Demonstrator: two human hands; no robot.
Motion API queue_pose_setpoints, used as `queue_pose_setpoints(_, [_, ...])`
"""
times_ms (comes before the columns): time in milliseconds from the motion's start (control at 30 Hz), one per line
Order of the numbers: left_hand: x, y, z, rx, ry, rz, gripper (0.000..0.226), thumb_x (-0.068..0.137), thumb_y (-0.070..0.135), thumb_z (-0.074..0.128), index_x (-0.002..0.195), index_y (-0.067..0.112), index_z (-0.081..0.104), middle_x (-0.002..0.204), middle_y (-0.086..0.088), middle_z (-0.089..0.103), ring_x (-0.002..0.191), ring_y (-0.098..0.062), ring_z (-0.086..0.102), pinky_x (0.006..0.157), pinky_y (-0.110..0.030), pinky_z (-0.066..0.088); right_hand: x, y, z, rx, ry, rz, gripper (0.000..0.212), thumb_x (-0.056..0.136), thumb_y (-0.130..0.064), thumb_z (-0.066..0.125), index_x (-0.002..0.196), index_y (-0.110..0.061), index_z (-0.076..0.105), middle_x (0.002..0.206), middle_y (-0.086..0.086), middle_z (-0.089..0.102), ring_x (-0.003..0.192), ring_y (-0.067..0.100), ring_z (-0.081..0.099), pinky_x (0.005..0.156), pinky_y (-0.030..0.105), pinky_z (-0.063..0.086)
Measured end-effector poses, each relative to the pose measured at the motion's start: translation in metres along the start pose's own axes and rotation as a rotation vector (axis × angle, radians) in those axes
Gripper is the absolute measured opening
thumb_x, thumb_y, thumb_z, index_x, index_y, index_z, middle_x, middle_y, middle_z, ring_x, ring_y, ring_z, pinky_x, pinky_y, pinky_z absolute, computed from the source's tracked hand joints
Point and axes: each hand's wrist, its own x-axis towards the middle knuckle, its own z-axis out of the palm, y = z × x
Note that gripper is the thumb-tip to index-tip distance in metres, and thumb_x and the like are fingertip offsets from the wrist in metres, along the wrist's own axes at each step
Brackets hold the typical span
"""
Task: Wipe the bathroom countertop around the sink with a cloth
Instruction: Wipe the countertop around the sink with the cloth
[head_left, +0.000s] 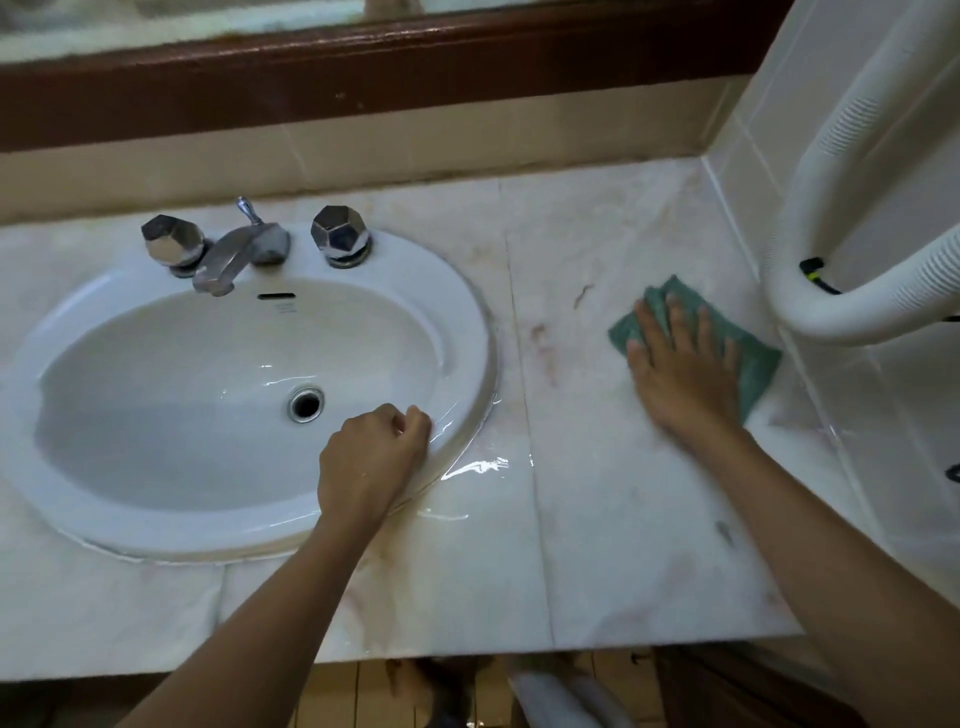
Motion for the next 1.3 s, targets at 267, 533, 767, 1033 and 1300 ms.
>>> queue_pose_setpoints(267, [-0.001,-0.002,0.002,-0.009,0.016,0.010,0.037,0.084,0.046,0.038,0.059,0.021,0.047,0.064,0.000,0.056,0.068,-0.027,0.054,0.056,-0.031,0.032,-0.055,-0.100,0.029,0.128,0.056,-0.007,0.056,0.098,-0.044,0.022,0.152,-0.034,0.013,0.162,-0.003,0.009,0.148,0.028,0.004,0.114,0.055,0.008])
queue_pose_setpoints(533, [-0.006,-0.008,-0.002,-0.034,0.021,-0.019,0.035,0.079,0.040,0.040,0.063,0.012,0.055,0.065,-0.006,0.056,0.068,-0.029,0.054,0.054,-0.031,0.033,-0.215,-0.074,0.058,0.085,-0.055,-0.424,0.057,0.098,-0.047,0.021,0.152,-0.038,0.005,0.161,-0.009,0.000,0.149,0.023,-0.005,0.114,0.050,0.005])
queue_pose_setpoints(767, [-0.007,-0.007,-0.001,-0.028,0.011,-0.019,0.036,0.078,0.038,0.040,0.064,0.009,0.053,0.063,-0.010,0.056,0.066,-0.031,0.055,0.053,-0.032,0.036,-0.122,0.029,0.019,0.009,-0.032,0.002,0.055,0.096,-0.052,0.011,0.148,-0.047,-0.006,0.160,-0.014,-0.008,0.148,0.017,-0.008,0.117,0.049,0.004])
queue_pose_setpoints(1033, [-0.002,-0.007,0.003,0.016,0.019,0.006,0.033,0.075,0.038,0.037,0.065,0.012,0.055,0.063,-0.006,0.057,0.065,-0.027,0.054,0.053,-0.030,0.035,0.015,-0.048,0.000,0.068,-0.050,-0.119,0.054,0.100,-0.048,0.018,0.151,-0.039,0.005,0.162,-0.009,-0.004,0.148,0.024,-0.006,0.116,0.054,0.000])
queue_pose_setpoints(1300, [0.001,-0.014,0.006,0.009,0.039,0.016,0.037,0.072,0.042,0.036,0.065,0.010,0.054,0.062,-0.008,0.054,0.063,-0.027,0.052,0.051,-0.031,0.034,0.084,-0.082,-0.010,0.045,-0.055,-0.303,0.053,0.099,-0.049,0.019,0.151,-0.041,0.009,0.162,-0.007,0.002,0.148,0.026,-0.001,0.115,0.056,0.003])
